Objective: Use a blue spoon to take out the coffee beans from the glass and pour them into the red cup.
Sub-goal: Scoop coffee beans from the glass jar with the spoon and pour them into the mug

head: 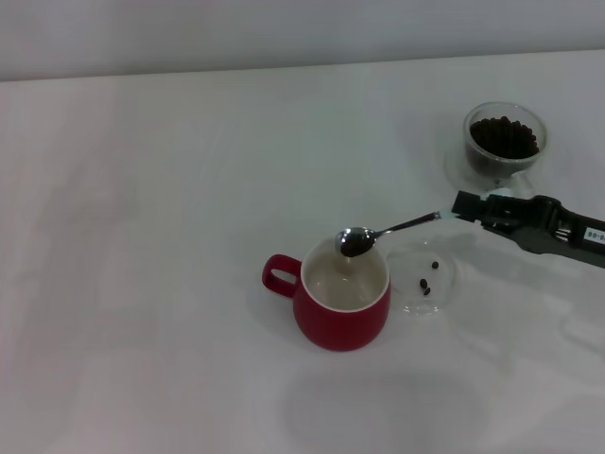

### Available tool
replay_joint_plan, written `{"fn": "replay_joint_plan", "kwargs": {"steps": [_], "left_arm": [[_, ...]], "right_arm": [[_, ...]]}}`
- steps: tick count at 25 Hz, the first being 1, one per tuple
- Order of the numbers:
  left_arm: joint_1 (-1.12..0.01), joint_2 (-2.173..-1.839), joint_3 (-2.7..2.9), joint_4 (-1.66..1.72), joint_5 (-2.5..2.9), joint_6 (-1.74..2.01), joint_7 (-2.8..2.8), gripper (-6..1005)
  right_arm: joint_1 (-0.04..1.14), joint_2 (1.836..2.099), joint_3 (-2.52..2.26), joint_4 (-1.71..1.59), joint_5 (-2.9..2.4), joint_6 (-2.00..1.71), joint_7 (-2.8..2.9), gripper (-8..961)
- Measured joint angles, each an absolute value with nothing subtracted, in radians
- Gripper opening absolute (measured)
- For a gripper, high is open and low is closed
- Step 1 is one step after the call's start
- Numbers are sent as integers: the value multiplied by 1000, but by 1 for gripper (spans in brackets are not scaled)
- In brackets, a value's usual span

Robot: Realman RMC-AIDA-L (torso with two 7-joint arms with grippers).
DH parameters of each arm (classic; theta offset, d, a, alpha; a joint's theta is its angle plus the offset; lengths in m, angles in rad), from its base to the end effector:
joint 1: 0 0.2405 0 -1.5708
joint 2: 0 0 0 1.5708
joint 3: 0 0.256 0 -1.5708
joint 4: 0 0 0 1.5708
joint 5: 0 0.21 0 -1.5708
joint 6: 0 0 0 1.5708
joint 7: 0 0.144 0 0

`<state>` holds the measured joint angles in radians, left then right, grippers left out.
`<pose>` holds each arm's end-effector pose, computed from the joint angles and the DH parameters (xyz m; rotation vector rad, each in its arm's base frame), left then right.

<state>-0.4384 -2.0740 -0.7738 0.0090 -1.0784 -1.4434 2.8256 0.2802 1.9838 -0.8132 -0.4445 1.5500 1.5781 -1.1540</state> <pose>-0.3449 0.3117 0.0427 -1.3657 -0.4752 -0.8581 0.3304 0.2639 0.0206 -2.0930 1.8080 1.1910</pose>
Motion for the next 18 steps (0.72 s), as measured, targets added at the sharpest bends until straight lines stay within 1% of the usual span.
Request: {"fn": "replay_joint_plan", "kwargs": {"steps": [3, 8, 18], "left_arm": [[-437, -2074, -773, 9, -1078, -1443, 2826, 503], [-436, -2074, -773, 9, -1077, -1445, 2826, 502], [-436, -2077, -773, 9, -1074, -1447, 2826, 504]], "right_arm": [[277, 1979, -813, -442, 1548, 1590, -1204, 141], [276, 1979, -815, -441, 1541, 1630, -1282, 142], [289, 1993, -844, -451, 1534, 1645, -1395, 141]]}}
